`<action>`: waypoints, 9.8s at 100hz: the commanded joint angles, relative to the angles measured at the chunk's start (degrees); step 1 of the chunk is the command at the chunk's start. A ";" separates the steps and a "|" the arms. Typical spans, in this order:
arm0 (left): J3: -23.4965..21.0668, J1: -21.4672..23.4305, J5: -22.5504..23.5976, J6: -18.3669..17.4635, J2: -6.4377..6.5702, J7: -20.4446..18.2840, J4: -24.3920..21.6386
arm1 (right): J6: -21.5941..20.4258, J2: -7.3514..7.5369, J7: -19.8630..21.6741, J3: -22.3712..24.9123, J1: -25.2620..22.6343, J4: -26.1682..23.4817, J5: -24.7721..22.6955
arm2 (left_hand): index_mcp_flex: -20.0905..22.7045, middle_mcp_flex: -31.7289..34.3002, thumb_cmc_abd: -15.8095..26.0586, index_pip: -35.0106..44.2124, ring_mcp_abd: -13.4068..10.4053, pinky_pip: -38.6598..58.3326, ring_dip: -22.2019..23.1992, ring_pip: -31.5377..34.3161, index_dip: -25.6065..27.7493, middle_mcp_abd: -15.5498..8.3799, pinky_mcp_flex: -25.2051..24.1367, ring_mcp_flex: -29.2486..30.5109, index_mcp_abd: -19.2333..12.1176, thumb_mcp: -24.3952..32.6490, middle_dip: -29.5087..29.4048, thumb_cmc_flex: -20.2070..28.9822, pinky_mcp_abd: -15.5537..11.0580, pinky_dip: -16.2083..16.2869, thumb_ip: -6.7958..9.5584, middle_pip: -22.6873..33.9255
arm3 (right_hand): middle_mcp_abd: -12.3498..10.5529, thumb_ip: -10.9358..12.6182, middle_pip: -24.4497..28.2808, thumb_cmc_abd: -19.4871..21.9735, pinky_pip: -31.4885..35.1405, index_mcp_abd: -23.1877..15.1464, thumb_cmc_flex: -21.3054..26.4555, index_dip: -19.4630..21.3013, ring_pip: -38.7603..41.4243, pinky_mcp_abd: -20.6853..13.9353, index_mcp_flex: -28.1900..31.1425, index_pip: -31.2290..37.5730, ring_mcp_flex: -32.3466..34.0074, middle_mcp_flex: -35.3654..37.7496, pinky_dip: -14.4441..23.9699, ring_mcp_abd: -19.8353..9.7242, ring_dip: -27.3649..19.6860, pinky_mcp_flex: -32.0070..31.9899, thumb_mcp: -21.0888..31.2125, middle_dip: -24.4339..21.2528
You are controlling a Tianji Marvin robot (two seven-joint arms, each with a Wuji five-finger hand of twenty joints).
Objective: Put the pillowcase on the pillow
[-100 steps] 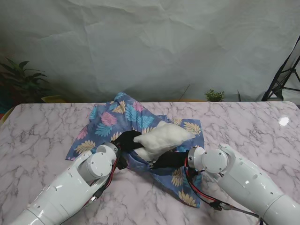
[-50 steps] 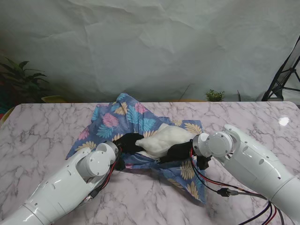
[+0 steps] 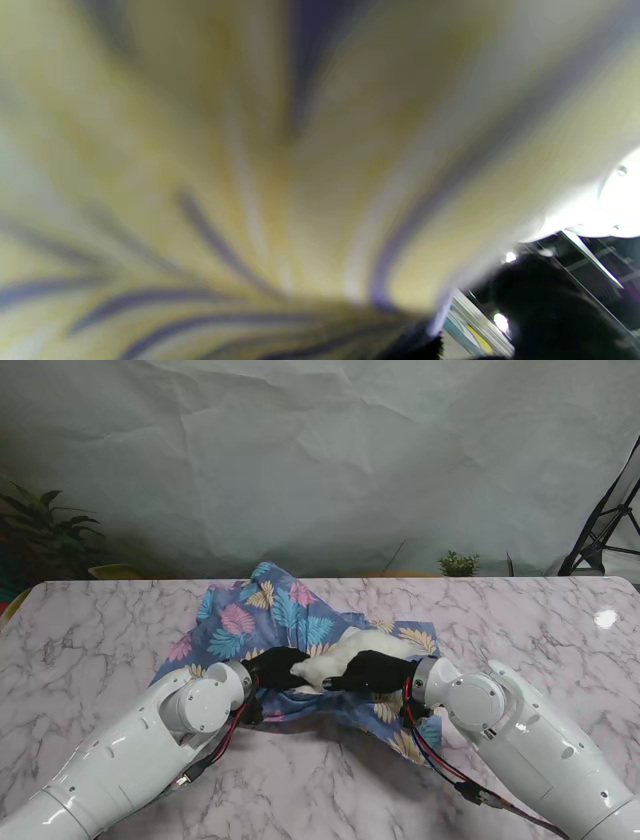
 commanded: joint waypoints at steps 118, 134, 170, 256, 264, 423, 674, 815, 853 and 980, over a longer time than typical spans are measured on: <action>-11.80 7.95 -15.62 -23.26 -2.15 7.73 -4.53 | 0.55 -1.26 -0.24 0.28 -0.49 -0.55 1.45 | 3.39 -21.11 19.22 -21.42 2.68 -70.96 -15.17 -45.29 -6.35 -6.12 -39.80 -32.57 -13.09 -27.66 -30.63 -8.37 3.13 10.81 6.51 -18.00 | 0.35 -0.75 9.61 -1.75 15.15 -3.86 -2.02 1.21 8.13 -17.73 4.70 4.45 1.07 3.13 1.99 -5.64 1.96 4.91 4.31 1.60; -11.81 8.11 -14.60 -23.98 -3.15 11.33 -4.46 | 0.49 -1.19 -0.11 0.36 -0.55 -0.65 1.29 | 9.40 -15.97 27.31 -10.17 3.23 -65.84 -15.16 -42.29 -5.02 -7.72 -40.31 -28.09 -11.13 -28.73 -30.44 -10.67 2.66 13.16 6.57 -12.86 | 0.35 -0.74 9.59 -1.74 15.15 -3.86 -2.00 1.20 8.14 -17.69 4.69 4.45 1.07 3.13 1.94 -5.65 1.93 4.91 4.23 1.59; -8.23 6.21 -13.16 -24.56 -2.23 7.61 -2.02 | 0.84 -1.29 -0.38 0.58 -0.60 -1.43 1.25 | -6.18 -3.84 3.07 -5.25 2.16 -40.51 -16.03 -36.05 -2.17 -9.45 -38.78 -16.48 -10.79 -5.69 -29.13 7.98 0.59 4.10 6.38 -9.17 | 0.44 -0.73 9.40 -1.64 15.15 -3.76 -1.97 1.08 8.11 -17.64 4.69 4.27 1.07 3.14 1.77 -5.56 1.77 4.90 4.11 1.49; 7.32 -5.53 -8.59 -23.98 -3.64 4.62 13.28 | 0.49 -1.34 0.75 3.69 -3.83 -6.22 7.47 | 0.69 3.50 4.31 4.87 -0.81 -7.45 5.84 2.55 -3.24 -3.35 -24.92 0.22 -6.68 -22.61 -9.95 2.87 2.46 11.75 7.05 6.37 | 0.44 -0.43 9.67 -4.25 15.15 -3.54 -1.12 1.00 8.23 -17.59 4.72 4.48 1.06 3.13 1.90 -5.88 2.10 4.90 9.27 1.57; 8.62 -5.96 -7.00 -21.48 -3.70 4.97 12.92 | 0.47 -1.63 0.19 3.35 -3.82 -6.51 8.68 | -1.83 1.61 6.82 12.01 -2.80 -5.75 7.48 8.32 1.78 -4.32 -23.74 1.41 -7.30 -25.64 -13.44 -4.85 2.77 12.47 6.27 16.19 | 0.44 -0.43 9.67 -4.16 15.15 -3.54 -1.00 1.00 8.18 -17.59 4.72 4.49 1.07 3.13 1.90 -5.87 2.09 4.90 9.17 1.57; 19.56 -12.38 -14.11 -29.06 -0.21 -11.53 17.73 | 5.87 0.44 28.45 -11.03 14.28 23.36 21.44 | 9.07 5.91 4.83 2.48 -1.81 -13.71 7.07 -0.27 -8.55 -9.86 -31.18 -6.09 -14.41 -22.91 -9.07 1.19 -0.02 13.18 6.73 4.75 | 9.32 2.60 -12.91 21.21 -19.82 4.48 3.15 -13.47 -16.23 11.02 4.02 -8.81 0.58 3.71 -34.28 11.79 -20.21 -11.15 -25.78 -12.41; 5.38 -3.56 -3.80 -22.25 0.60 -2.78 7.88 | 4.98 -5.70 -18.82 -1.37 0.23 6.79 -5.59 | -3.50 -22.67 16.25 -20.18 1.58 -38.40 -9.57 -31.50 -5.64 -4.08 -45.30 -29.27 -5.61 -27.79 -32.23 -5.09 1.02 4.83 6.64 -8.30 | 6.53 2.86 -14.02 21.08 15.13 0.40 2.50 -8.81 -1.37 -19.07 3.18 -15.49 0.94 3.61 -13.54 0.18 -9.95 3.51 -24.18 -9.36; 6.83 -6.58 8.99 -34.77 4.08 -3.40 4.74 | 8.94 -4.27 -13.15 5.46 -4.22 -3.06 -3.31 | 7.93 -12.22 7.41 -18.16 -9.56 -43.00 -21.20 -37.77 -18.65 -18.01 -44.85 -28.47 -10.95 14.90 -42.46 7.25 -11.11 -7.30 2.04 -9.95 | 7.80 3.00 -0.56 19.19 15.15 1.22 2.88 -5.39 8.28 -24.68 4.55 -2.15 0.91 3.45 4.75 -3.45 -2.99 5.57 -21.17 -3.92; 14.16 -11.66 5.29 -29.08 2.45 -4.24 8.48 | 6.29 -2.80 -6.37 5.41 -5.70 -7.93 1.14 | -10.12 -33.92 8.28 -32.93 -7.69 -53.16 -22.07 -42.80 -23.97 -16.07 -45.00 -39.91 -3.25 11.50 -46.57 3.27 -10.18 -3.65 3.43 -16.28 | 7.67 2.76 -0.58 19.39 15.15 0.92 2.97 -5.44 7.88 -24.98 4.45 -2.30 0.99 3.43 4.79 -3.73 -2.58 5.59 -21.32 -3.91; 6.37 -3.90 0.59 -25.96 3.09 -6.31 2.64 | 3.75 -5.59 -20.23 8.26 -7.33 -8.10 -2.59 | -2.52 -26.82 10.60 -26.80 -4.66 -44.11 -20.64 -40.29 -18.43 -12.88 -45.71 -36.91 -7.74 5.72 -43.18 1.71 -6.23 0.00 4.13 -12.55 | 4.96 1.14 -48.54 12.94 -46.20 5.77 8.98 -23.86 -71.70 -3.00 -47.96 -40.47 -50.26 -54.24 -31.75 -0.60 -42.90 -65.25 -23.61 -27.68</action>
